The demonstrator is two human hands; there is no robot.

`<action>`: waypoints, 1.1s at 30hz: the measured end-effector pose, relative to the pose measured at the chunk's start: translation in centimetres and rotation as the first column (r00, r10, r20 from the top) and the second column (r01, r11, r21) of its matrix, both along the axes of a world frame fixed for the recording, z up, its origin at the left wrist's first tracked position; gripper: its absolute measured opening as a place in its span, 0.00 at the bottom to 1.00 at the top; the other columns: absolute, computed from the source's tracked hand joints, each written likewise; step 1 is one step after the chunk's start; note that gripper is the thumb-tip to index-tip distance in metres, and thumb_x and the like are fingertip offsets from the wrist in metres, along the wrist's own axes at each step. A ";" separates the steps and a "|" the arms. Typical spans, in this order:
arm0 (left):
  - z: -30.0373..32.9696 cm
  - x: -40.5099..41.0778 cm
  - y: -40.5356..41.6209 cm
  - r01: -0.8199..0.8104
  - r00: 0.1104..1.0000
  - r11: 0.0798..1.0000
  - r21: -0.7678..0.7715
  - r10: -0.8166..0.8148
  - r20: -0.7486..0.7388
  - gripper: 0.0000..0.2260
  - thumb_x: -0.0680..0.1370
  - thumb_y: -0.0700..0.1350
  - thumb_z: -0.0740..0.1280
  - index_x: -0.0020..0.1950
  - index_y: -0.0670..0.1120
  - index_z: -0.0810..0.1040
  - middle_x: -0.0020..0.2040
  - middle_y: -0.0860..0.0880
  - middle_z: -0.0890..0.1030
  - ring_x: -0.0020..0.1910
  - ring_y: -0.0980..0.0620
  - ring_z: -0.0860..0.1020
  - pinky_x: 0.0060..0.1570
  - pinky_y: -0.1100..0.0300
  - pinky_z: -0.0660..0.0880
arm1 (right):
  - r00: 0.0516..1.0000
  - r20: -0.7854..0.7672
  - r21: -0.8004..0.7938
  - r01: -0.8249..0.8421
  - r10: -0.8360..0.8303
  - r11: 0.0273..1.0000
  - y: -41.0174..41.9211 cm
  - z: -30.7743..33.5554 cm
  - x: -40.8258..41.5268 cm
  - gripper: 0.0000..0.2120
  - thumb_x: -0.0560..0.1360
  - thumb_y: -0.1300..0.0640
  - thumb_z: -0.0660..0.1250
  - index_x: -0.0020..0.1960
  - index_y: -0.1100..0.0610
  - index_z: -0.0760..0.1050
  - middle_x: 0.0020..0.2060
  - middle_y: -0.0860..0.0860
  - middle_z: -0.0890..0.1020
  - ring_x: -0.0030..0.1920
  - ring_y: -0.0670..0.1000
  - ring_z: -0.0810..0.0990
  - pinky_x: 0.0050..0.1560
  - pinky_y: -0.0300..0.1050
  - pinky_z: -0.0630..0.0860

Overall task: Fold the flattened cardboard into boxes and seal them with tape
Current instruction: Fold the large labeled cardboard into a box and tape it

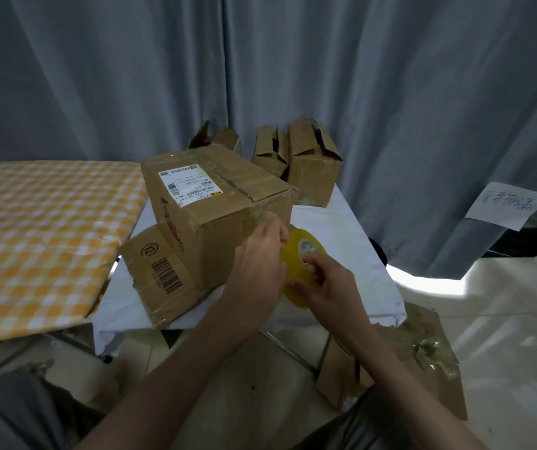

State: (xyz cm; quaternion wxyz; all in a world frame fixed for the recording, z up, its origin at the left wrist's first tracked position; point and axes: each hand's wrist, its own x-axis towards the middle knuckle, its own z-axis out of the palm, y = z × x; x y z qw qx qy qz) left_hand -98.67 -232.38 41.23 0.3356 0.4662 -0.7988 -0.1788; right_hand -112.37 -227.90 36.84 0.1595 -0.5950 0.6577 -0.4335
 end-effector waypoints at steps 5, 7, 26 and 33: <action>0.1 0.1 -1.3 -0.002 0.994 0.991 0.137 0.017 -0.111 0.11 0.72 0.34 0.66 0.47 0.49 0.75 0.38 0.53 0.80 0.38 0.55 0.79 0.42 0.55 0.79 | 1.000 0.022 -0.013 0.000 0.000 1.000 0.7 -0.2 -1.1 0.12 0.71 0.57 0.77 0.52 0.54 0.78 0.40 0.46 0.77 0.42 0.46 0.75 0.45 0.44 0.74; 0.3 0.0 -1.4 0.025 0.994 0.992 0.121 -0.012 -0.113 0.11 0.74 0.33 0.65 0.48 0.49 0.74 0.36 0.52 0.82 0.36 0.57 0.80 0.40 0.58 0.78 | 1.000 0.027 -0.004 0.005 -0.005 1.000 1.0 -0.3 -1.2 0.13 0.71 0.58 0.77 0.53 0.54 0.78 0.40 0.48 0.77 0.42 0.45 0.75 0.46 0.45 0.74; 2.6 -1.9 -0.6 0.241 0.950 0.968 -0.075 -0.251 -0.186 0.13 0.72 0.31 0.69 0.49 0.46 0.74 0.37 0.53 0.80 0.36 0.55 0.79 0.39 0.62 0.77 | 0.946 0.289 0.018 -0.156 0.144 0.988 2.5 1.9 -4.4 0.14 0.80 0.61 0.66 0.59 0.45 0.73 0.38 0.51 0.72 0.37 0.41 0.71 0.40 0.33 0.71; 2.3 -3.1 -0.9 0.196 0.979 0.980 0.029 -0.194 -0.069 0.11 0.74 0.35 0.70 0.52 0.46 0.74 0.44 0.52 0.79 0.39 0.55 0.77 0.41 0.61 0.74 | 0.945 0.279 0.009 -0.183 0.173 0.983 3.3 2.5 -4.6 0.09 0.80 0.60 0.66 0.56 0.48 0.72 0.44 0.57 0.75 0.42 0.47 0.74 0.44 0.40 0.75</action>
